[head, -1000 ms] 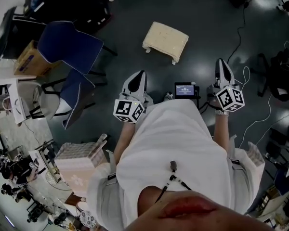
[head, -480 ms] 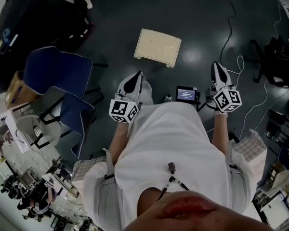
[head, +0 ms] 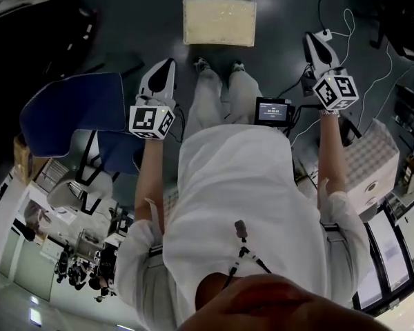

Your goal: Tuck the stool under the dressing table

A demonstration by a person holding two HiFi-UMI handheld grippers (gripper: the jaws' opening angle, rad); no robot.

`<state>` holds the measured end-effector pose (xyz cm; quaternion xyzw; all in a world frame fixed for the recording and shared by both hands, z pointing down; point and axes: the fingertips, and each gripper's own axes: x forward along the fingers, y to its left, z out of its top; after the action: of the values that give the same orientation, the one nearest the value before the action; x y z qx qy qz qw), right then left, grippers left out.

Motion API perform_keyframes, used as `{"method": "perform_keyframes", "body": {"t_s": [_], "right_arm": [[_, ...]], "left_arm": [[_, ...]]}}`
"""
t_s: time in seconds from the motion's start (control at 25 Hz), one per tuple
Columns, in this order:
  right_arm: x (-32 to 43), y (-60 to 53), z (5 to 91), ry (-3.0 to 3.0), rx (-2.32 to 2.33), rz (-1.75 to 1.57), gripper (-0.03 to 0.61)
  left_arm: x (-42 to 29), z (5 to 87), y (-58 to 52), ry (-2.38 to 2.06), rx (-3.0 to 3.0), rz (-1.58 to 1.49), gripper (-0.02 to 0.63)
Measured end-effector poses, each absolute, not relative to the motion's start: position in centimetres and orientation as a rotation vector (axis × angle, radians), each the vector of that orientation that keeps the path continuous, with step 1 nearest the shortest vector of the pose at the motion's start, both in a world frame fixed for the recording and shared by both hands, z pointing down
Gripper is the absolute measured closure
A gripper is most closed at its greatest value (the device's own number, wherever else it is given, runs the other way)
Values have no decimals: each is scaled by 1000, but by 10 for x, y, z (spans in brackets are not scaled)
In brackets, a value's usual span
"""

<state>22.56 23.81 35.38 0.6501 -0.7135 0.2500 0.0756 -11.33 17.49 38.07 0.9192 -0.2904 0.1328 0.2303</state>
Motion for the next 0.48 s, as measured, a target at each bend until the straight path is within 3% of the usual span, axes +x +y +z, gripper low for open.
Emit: {"method": "perform_keyframes", "body": {"t_s": [0.32, 0.48], "right_arm": [[291, 205, 511, -1909, 1993, 891, 571], [276, 189, 613, -1865, 1905, 1025, 571]], "left_arm": [[-86, 535, 126, -708, 2397, 540, 607], [-65, 620, 123, -657, 2273, 590, 552]]}}
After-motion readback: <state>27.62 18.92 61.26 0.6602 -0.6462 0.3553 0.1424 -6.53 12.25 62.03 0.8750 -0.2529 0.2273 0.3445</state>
